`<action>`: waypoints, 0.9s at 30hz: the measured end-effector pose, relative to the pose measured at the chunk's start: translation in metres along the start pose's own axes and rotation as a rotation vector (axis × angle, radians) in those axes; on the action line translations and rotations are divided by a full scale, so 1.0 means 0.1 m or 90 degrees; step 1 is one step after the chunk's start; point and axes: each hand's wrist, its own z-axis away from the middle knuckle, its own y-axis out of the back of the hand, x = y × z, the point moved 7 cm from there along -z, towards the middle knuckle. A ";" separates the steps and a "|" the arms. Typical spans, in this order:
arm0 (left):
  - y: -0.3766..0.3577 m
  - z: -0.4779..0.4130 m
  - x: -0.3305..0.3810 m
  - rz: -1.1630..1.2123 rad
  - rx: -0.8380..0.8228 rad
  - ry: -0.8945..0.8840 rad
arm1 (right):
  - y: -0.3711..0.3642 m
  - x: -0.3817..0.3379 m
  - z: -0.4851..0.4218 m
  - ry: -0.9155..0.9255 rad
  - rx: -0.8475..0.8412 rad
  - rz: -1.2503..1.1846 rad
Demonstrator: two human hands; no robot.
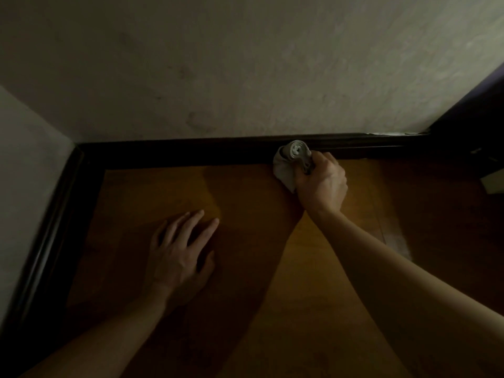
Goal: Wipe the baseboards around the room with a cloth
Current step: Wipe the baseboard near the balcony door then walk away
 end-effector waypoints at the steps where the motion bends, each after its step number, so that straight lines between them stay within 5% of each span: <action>1: 0.01 0.00 0.01 -0.002 -0.003 -0.001 | 0.00 0.00 0.00 0.006 -0.001 0.001; 5: 0.02 0.01 0.02 -0.021 -0.016 -0.007 | 0.03 0.06 0.01 -0.036 0.031 -0.026; 11: 0.04 0.04 0.04 -0.015 0.019 -0.043 | -0.18 -0.31 0.06 0.049 -0.040 -0.019; 21: 0.02 0.01 0.06 -0.085 -0.051 0.021 | 0.29 0.47 -0.16 -0.058 0.037 0.015; 27: 0.08 -0.01 0.11 -0.094 -0.075 0.033 | 0.26 0.36 -0.15 -0.045 0.014 0.009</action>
